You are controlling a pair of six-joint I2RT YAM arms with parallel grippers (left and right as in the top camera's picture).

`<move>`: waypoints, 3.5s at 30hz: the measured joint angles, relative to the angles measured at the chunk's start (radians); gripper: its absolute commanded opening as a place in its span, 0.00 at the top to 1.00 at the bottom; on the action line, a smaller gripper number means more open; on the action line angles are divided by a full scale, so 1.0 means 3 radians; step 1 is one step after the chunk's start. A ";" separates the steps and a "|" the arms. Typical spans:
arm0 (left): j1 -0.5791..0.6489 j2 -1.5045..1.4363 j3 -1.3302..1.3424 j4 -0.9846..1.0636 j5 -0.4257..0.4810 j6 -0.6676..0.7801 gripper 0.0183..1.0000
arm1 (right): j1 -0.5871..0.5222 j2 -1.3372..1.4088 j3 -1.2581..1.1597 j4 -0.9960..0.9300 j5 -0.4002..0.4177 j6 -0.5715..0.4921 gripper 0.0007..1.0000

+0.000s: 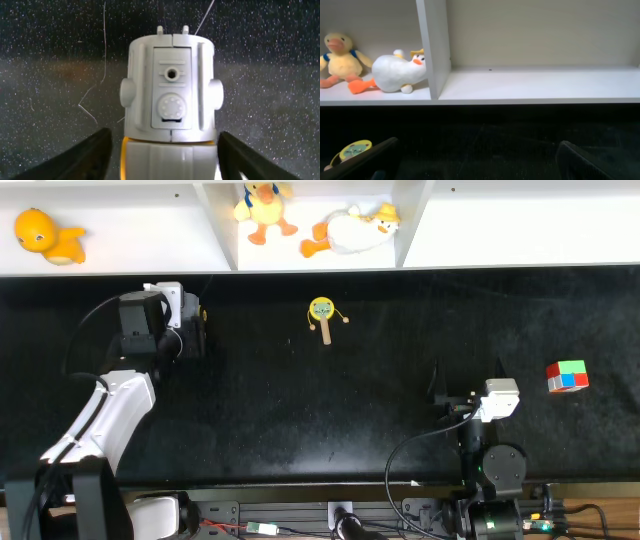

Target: Store Toys

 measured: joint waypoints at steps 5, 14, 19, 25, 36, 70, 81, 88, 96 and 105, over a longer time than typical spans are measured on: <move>0.0000 0.0000 0.0003 0.0029 -0.0009 0.0034 0.53 | 0.0000 0.0000 0.0000 -0.0001 0.0000 0.0001 0.00; 0.0000 -0.0462 0.0004 -0.0201 -0.0014 0.0042 0.73 | 0.0000 0.0000 0.0000 -0.0001 -0.0001 0.0001 0.00; 0.0000 -0.0916 0.0004 -0.0470 -0.0038 0.0042 0.74 | 0.0000 0.0000 0.0000 0.0000 0.0000 0.0000 0.00; 0.0000 -0.1269 0.0004 -0.0450 -0.0052 0.0042 0.73 | 0.0000 0.0000 0.0000 -0.0001 0.0000 0.0000 0.00; 0.0000 -0.0685 0.0595 -0.0268 -0.0060 0.0004 0.75 | 0.0000 0.0000 0.0000 0.0000 0.0000 0.0000 0.00; 0.0000 0.0820 0.1784 -0.0421 0.0031 -0.0144 0.00 | 0.0000 0.0000 0.0000 -0.0001 0.0000 0.0000 0.01; -0.0023 -0.0086 0.1310 -0.0858 -0.0031 0.0057 0.00 | 0.0000 0.0000 0.0000 0.0000 0.0000 0.0000 0.00; -0.0043 -0.1751 0.0200 -0.0886 -0.0057 0.0064 0.00 | 0.0000 0.0000 0.0000 -0.0001 0.0000 0.0000 0.00; -0.0184 -0.3288 -0.1115 0.0591 0.0034 0.0033 0.00 | 0.0000 0.0000 0.0000 -0.0001 0.0000 0.0000 0.00; -0.0217 -0.4676 -0.2312 0.0679 0.0067 0.0036 0.00 | 0.0000 0.0000 0.0000 -0.0001 -0.0001 0.0000 0.00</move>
